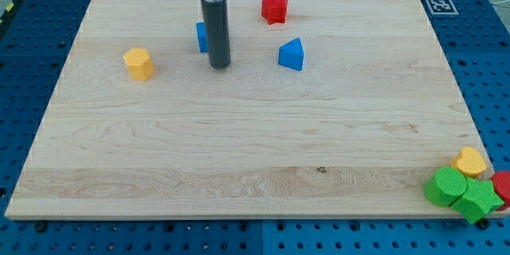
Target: Slide the blue triangle towards the yellow heart
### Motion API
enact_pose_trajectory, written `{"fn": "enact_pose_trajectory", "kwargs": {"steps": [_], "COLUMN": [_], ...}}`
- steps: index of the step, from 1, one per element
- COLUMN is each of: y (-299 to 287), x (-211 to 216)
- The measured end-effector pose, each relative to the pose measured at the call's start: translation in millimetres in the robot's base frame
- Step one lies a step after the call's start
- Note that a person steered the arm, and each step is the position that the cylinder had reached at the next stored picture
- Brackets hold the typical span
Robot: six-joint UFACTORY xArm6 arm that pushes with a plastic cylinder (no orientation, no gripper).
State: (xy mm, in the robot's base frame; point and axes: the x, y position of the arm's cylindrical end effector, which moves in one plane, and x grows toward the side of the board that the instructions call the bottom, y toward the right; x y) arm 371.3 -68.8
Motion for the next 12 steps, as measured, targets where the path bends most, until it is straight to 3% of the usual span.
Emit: {"fn": "enact_pose_trajectory", "kwargs": {"steps": [1, 2, 4, 8, 12], "y": [1.2, 26.5, 91.0, 117.0, 231.2], "x": [-46.5, -56.7, -45.3, 16.8, 13.4]}}
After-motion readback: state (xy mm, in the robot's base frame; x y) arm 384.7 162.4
